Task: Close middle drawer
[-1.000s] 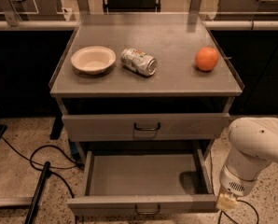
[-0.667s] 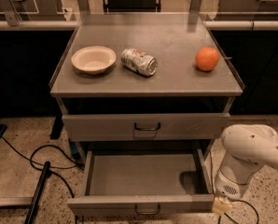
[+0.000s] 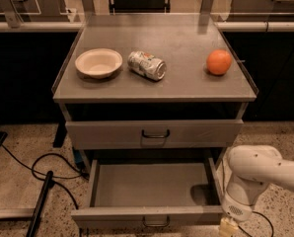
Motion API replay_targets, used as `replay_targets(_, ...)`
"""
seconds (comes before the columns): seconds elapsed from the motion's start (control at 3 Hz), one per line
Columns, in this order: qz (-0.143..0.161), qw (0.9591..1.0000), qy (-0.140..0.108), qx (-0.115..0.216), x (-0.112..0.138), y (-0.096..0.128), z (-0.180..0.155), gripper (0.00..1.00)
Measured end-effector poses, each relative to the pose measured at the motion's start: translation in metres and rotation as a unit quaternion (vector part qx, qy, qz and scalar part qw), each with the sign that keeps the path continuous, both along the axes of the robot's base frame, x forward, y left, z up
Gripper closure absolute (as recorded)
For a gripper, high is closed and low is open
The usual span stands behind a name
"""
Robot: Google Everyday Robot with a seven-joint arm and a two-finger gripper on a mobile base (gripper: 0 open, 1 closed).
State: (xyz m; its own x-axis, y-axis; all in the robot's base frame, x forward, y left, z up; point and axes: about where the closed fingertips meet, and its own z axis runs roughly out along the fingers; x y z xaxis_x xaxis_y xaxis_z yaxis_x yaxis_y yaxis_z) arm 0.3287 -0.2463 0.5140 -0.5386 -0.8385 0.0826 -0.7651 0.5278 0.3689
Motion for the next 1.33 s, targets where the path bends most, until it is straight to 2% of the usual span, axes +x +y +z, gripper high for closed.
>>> replay_targets(0.33,-0.029,0.9994,0.02,-0.006,-0.002,0.003,-0.047,1.0)
replay_targets(0.67,-0.053,0.9984,0.004,-0.02,0.013,0.002,-0.069,1.0)
replay_targets(1.0,-0.076,0.9957,-0.035,-0.04,0.035,-0.006,-0.07,1.0)
replay_targets(1.33,-0.09,0.9933,-0.058,-0.045,0.049,-0.006,-0.073,1.0)
